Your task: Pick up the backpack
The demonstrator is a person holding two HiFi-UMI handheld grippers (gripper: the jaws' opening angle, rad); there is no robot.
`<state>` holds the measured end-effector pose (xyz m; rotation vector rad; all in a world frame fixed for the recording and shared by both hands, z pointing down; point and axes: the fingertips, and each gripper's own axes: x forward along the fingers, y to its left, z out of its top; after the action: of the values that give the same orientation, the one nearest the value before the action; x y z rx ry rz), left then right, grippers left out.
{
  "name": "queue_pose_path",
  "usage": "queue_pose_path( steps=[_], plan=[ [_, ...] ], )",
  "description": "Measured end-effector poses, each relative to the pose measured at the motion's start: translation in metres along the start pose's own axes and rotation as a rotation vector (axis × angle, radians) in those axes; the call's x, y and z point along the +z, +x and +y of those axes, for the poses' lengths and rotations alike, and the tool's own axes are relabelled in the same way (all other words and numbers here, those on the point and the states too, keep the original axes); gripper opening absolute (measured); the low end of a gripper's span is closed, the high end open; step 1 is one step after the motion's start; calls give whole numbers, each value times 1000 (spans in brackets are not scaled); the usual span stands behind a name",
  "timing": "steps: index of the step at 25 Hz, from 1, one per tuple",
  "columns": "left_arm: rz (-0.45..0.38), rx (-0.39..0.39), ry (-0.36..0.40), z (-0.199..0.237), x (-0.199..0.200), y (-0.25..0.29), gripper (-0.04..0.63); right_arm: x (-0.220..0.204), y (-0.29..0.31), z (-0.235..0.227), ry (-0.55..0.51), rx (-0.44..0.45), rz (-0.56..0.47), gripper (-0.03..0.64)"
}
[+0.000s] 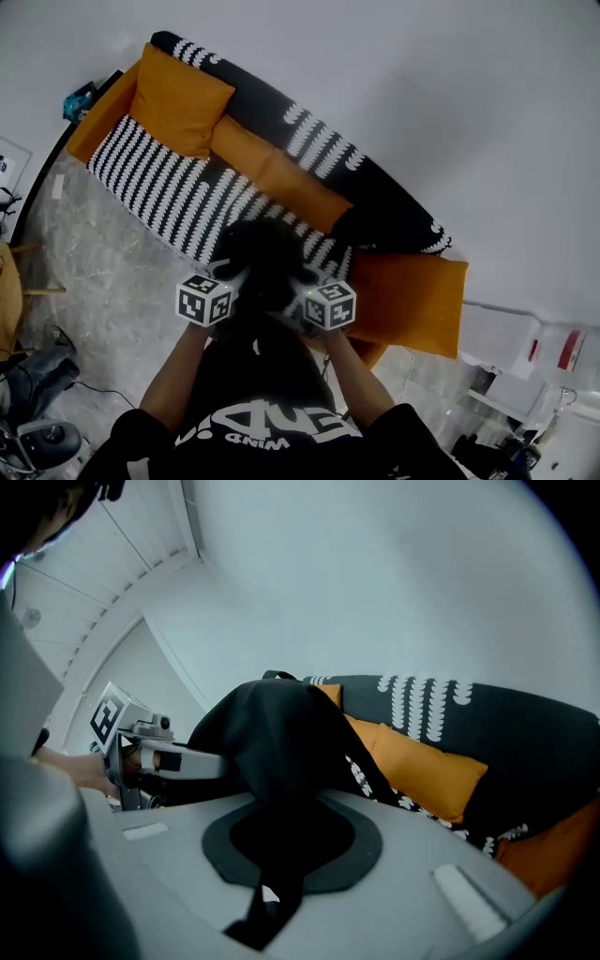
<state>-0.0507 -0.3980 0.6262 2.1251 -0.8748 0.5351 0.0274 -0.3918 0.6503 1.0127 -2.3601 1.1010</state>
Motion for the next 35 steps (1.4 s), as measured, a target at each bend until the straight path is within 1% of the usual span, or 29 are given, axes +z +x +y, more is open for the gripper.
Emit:
queue_pose_path(
  steps=[4, 8, 10, 13, 17, 22, 26, 30, 35],
  plan=[
    [-55, 3, 8, -32, 16, -37, 38, 25, -36, 33, -48, 33, -46, 25],
    [-126, -3, 54, -75, 33, -72, 38, 43, -81, 63, -124, 51, -99, 23],
    [-158, -8, 75, -95, 39, -88, 37, 48, -101, 76, -118, 60, -131, 23],
    [-199, -11, 87, -118, 44, -109, 37, 54, -124, 94, -106, 81, -170, 21],
    [-246, -1, 72, -134, 49, -126, 35, 59, -142, 109, -131, 110, -192, 20],
    [-277, 28, 43, -141, 47, -130, 35, 60, -148, 112, -144, 175, -197, 20],
    [-292, 45, 20, -152, 35, -137, 35, 51, -154, 115, -129, 230, -184, 20],
    [-292, 59, 11, -160, 26, -142, 35, 42, -160, 120, -125, 252, -177, 20],
    [-278, 51, 22, -169, 9, -154, 35, 28, -170, 135, -114, 271, -197, 20]
  ],
)
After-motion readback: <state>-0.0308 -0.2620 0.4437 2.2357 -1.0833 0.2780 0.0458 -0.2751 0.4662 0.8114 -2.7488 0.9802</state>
